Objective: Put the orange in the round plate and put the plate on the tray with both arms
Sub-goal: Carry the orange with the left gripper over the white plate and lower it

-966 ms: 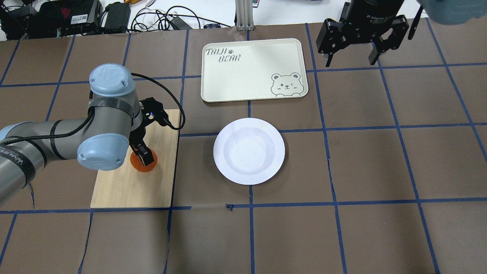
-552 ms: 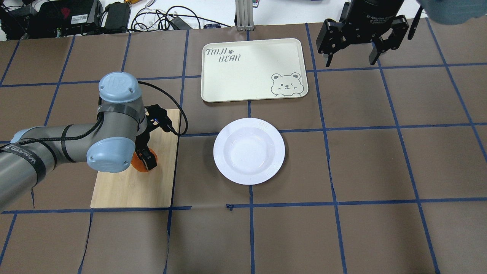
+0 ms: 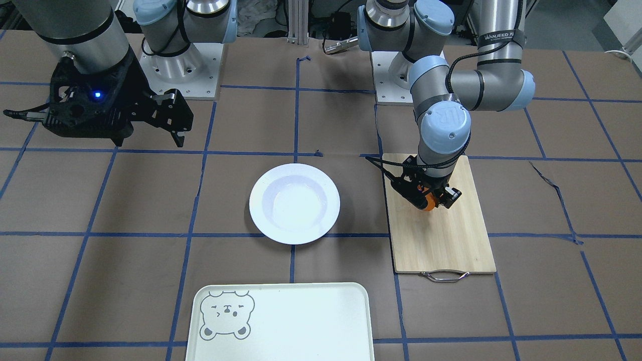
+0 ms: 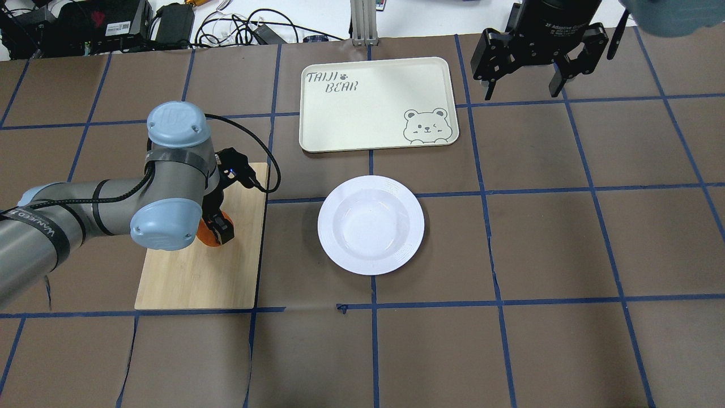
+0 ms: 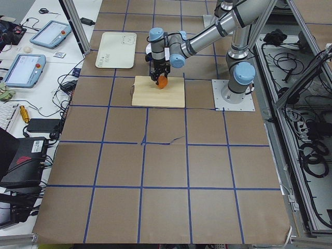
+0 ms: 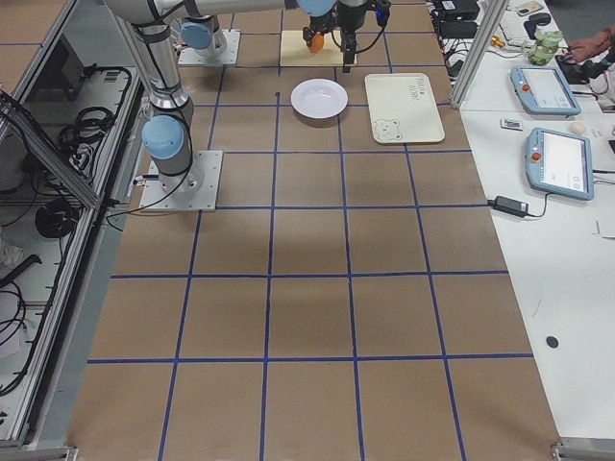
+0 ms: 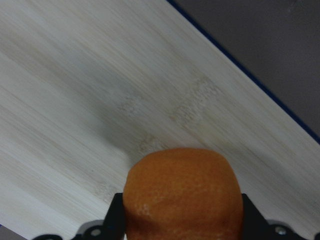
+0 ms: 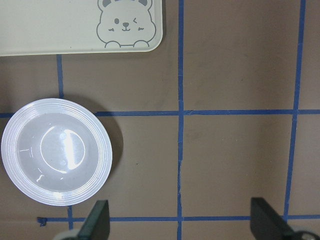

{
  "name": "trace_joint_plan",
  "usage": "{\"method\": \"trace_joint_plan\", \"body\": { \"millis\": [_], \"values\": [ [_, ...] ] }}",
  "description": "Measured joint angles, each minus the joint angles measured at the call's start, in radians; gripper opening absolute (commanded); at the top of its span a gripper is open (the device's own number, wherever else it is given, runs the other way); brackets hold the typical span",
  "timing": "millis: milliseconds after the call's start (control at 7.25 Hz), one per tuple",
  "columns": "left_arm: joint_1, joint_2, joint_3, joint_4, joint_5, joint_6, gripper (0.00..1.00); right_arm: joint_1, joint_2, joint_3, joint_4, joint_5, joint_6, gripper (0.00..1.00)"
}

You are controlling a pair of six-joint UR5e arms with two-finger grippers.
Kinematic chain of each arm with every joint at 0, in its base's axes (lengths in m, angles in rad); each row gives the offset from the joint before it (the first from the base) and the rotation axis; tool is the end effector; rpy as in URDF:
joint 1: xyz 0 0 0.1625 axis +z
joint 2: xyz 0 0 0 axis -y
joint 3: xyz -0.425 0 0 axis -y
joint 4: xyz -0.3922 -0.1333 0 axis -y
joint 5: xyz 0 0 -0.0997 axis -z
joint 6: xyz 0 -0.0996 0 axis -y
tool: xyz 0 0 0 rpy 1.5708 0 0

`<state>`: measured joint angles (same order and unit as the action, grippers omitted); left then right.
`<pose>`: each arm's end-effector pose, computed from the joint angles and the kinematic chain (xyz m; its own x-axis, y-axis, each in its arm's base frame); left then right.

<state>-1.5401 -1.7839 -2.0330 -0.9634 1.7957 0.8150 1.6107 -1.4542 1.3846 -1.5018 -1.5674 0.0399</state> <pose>-0.0960 -0.4921 0.2291 -0.6909 0.7156 -0.1032 0.6884 0.6947 0.2085 0.1551 -0.5347 0.5124 -1.0000 0.0000 -0.0034 0.0000 1.0000 -0.0005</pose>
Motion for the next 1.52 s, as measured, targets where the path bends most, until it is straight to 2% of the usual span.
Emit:
{"method": "trace_joint_plan", "body": {
  "millis": [276, 690, 1103, 1241, 1379, 1517],
  "values": [
    [-0.044, 0.002, 0.067, -0.047, -0.097, -0.261, 0.08, 0.0, 0.0, 0.001, 0.0, 0.0, 0.0, 1.0],
    [-0.227, -0.023, 0.12, -0.06, -0.234, -0.78, 0.09, 0.0, 0.0, 0.001, 0.0, 0.0, 0.0, 1.0],
    [-0.392, -0.098, 0.148, 0.018, -0.271, -1.188, 0.1, -0.001, 0.0, 0.001, -0.001, -0.002, -0.008, 1.0],
    [-0.43, -0.13, 0.15, 0.059, -0.273, -1.261, 0.19, -0.001, 0.0, 0.001, 0.0, -0.002, -0.009, 1.0],
    [-0.449, -0.157, 0.15, 0.085, -0.273, -1.295, 0.48, -0.002, 0.0, 0.001, 0.0, -0.002, -0.009, 1.0],
    [-0.458, -0.173, 0.151, 0.098, -0.272, -1.303, 0.74, -0.002, 0.0, 0.001, 0.0, -0.001, -0.009, 1.0]
  ]
}}
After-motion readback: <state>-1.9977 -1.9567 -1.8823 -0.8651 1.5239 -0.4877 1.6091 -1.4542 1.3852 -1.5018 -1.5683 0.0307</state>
